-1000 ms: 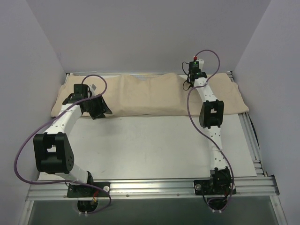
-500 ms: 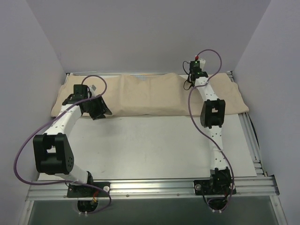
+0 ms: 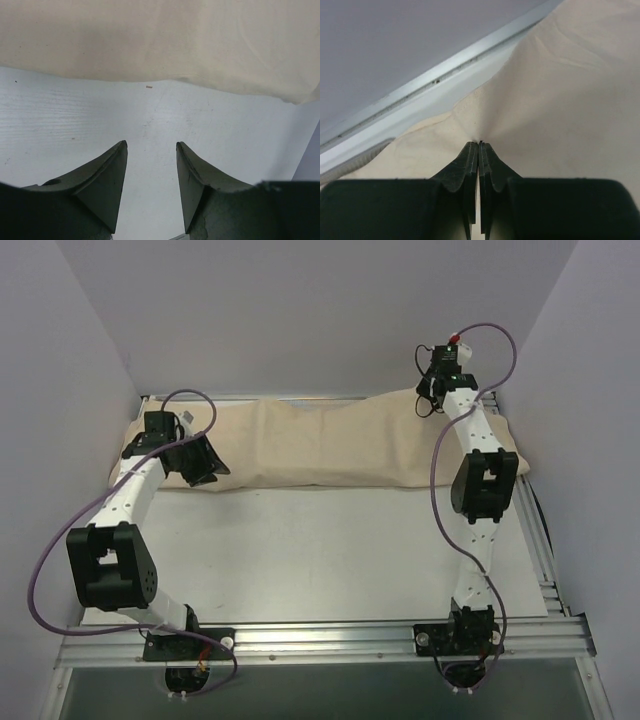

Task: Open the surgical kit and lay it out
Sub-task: Open the surgical kit at the center of the board.

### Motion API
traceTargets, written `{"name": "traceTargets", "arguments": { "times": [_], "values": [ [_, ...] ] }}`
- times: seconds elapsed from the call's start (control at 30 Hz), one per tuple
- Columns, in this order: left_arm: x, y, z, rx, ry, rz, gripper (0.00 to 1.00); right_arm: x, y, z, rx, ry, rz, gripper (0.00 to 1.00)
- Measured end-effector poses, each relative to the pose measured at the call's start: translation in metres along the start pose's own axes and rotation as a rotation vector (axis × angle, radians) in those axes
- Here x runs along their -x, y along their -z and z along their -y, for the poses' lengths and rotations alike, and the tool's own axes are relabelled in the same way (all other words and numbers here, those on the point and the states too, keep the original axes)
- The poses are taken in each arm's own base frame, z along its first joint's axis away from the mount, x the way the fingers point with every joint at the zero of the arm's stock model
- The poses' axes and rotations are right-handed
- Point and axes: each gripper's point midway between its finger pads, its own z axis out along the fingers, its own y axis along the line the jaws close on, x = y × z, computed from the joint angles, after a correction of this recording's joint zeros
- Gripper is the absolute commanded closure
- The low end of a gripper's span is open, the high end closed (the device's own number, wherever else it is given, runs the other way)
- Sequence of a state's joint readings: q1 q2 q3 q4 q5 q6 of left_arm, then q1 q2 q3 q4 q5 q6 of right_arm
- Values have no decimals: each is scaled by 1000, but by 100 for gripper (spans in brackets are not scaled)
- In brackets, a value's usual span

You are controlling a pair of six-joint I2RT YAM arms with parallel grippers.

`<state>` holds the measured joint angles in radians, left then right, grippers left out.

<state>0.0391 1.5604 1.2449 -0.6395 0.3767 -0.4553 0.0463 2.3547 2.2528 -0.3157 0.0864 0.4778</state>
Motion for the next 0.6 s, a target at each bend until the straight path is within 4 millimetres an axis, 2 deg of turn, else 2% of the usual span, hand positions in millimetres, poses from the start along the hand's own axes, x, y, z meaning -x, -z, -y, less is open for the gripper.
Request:
{"name": "traceTargets", "arguments": {
  "times": [0.1,0.17,0.23,0.27,0.3,0.37,0.4,0.43,0.47,0.5,0.57,0.6],
  "values": [
    [-2,-4,-3,1,5,-17,47,-17,27,4,1,-36,-63,100],
    [-4,-6,-4,-1,11,-33,47,-42,45,14,-17,-51,-127,100],
    [-5,-7,-8,1,15,-44,47,-80,68,29,-47,-55,-211,100],
    [-5,-8,-9,2,17,-47,47,-111,85,43,-72,-52,-288,100],
    [-5,-8,-11,3,19,-48,47,-128,99,53,-93,-50,-331,100],
    [-6,-9,-12,4,19,-54,48,-173,134,79,-140,-38,-431,100],
    [-6,-9,-13,4,19,-58,48,-196,157,94,-165,-26,-487,97],
    [-7,-10,-13,3,19,-63,48,-210,176,106,-184,-21,-515,93],
    [-7,-11,-14,2,18,-67,47,-220,192,117,-197,-20,-532,68],
    [-8,-12,-14,2,18,-73,48,-226,209,126,-210,-29,-545,55],
    [-10,-14,-15,1,16,-81,48,-221,232,138,-207,-44,-534,29],
    [-10,-15,-16,2,15,-85,47,-211,238,141,-199,-60,-505,27]
  ]
}}
